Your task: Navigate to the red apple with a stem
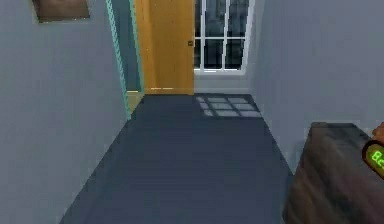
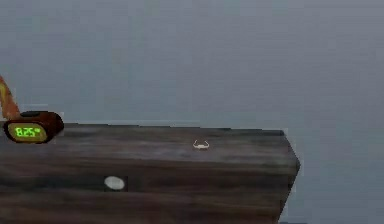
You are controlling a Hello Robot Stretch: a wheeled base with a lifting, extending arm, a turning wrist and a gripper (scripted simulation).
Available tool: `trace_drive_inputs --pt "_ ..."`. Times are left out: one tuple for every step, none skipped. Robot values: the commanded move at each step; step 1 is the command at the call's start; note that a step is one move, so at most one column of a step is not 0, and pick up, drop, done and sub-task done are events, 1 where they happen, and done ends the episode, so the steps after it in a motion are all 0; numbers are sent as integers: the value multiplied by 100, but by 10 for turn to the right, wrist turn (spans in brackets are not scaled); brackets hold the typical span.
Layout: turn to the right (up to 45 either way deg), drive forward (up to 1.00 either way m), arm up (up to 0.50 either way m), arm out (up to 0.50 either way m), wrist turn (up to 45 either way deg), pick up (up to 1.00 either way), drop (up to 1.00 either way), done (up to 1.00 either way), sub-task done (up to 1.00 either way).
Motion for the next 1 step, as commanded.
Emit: trace_drive_inputs --pt "0 40 0 0 0 0 0 0 0"
